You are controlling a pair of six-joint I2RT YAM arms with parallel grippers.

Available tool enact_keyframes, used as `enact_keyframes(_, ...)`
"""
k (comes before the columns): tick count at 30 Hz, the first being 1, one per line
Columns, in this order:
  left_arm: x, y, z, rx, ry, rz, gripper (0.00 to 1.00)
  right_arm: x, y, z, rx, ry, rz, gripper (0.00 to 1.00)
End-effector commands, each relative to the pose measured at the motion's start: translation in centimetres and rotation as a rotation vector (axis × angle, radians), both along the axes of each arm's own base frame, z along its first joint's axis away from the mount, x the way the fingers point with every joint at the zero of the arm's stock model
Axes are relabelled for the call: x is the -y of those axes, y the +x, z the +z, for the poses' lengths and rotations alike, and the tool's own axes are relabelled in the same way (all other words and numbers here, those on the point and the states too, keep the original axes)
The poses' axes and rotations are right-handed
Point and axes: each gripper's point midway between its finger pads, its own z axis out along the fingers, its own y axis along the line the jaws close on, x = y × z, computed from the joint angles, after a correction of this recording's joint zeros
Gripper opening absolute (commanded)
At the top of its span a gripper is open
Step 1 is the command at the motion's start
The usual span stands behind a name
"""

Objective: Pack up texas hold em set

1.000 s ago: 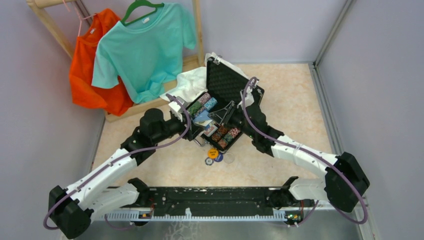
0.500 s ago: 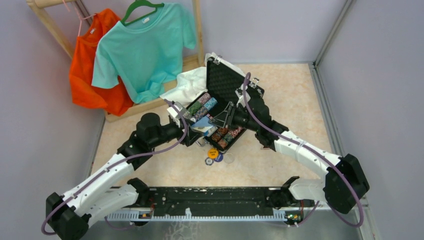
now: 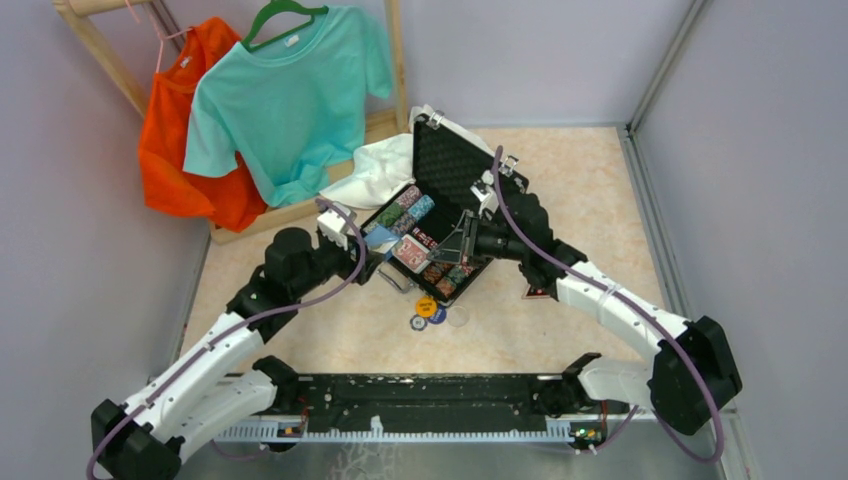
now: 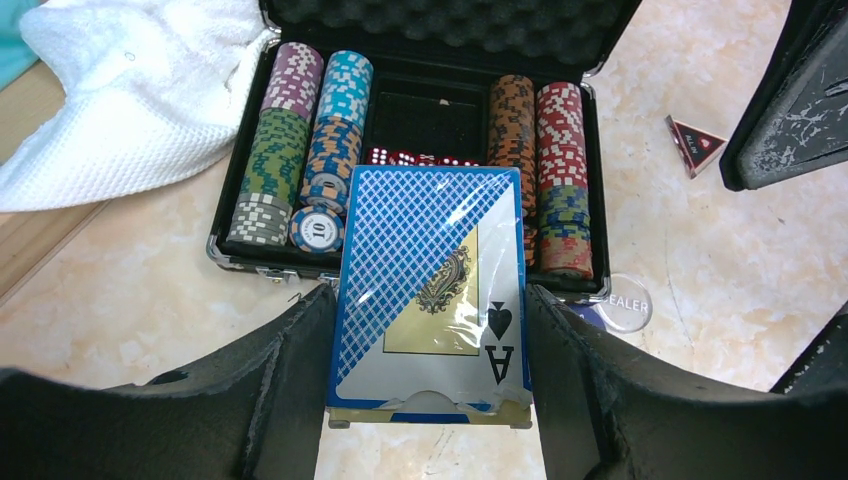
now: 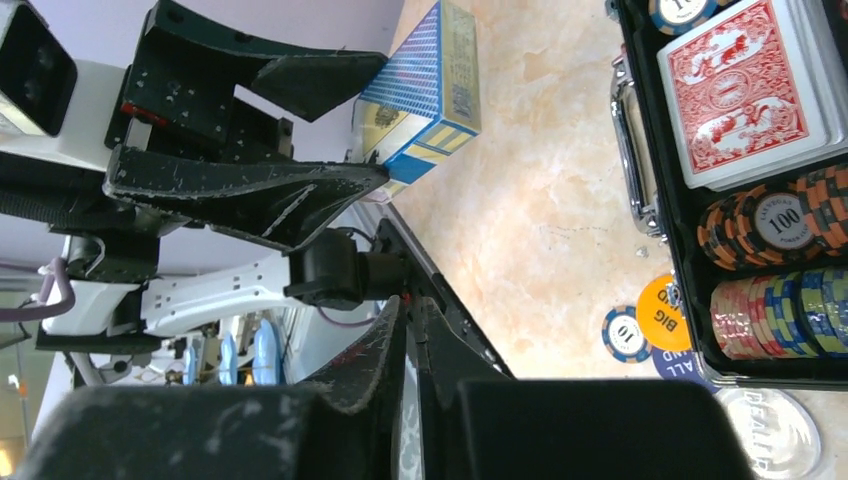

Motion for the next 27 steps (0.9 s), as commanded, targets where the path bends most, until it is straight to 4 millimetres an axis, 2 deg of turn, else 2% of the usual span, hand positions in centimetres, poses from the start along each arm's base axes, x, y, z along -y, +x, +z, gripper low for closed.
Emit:
enact_keyframes(1, 0.3, 0.6, 1.3, 0.045, -0.014, -0.001, 0.00, 0.6, 2.0, -0.9, 0.040, -0.032, -0.073, 0.11)
enact_keyframes(3, 1.0, 0.7, 1.0, 0.040, -0.019, -0.026, 0.00, 1.1, 2.9, -1.4, 0.055, -0.060, -0.128, 0.18)
enact_keyframes(6, 2.5, 1.4, 0.9, 0.038, -0.029, -0.070, 0.00, 2.2, 3.6, -1.3, 0.079, -0.089, -0.190, 0.20)
enact_keyframes(8, 3.3, 2.5, -0.3, -0.019, -0.025, -0.057, 0.00, 3.3, 3.9, -1.0, 0.106, -0.114, -0.233, 0.20)
enact_keyframes(13, 4.1, 6.1, -0.7, -0.134, -0.151, 0.148, 0.00, 6.0, 4.0, -0.6, 0.161, -0.183, -0.313, 0.20)
enact_keyframes(17, 5.4, 9.4, -1.3, -0.229, -0.201, 0.302, 0.00, 7.0, 3.7, -0.4, 0.178, -0.195, -0.335, 0.20)
enact_keyframes(23, 10.8, 13.6, -2.2, -0.281, -0.144, 0.488, 0.00, 7.7, 2.5, -0.2, 0.188, -0.196, -0.330, 0.20)
enact_keyframes(27, 13.9, 15.3, -3.3, -0.290, -0.154, 0.645, 0.00, 8.5, 1.4, 0.2, 0.201, -0.206, -0.331, 0.20)
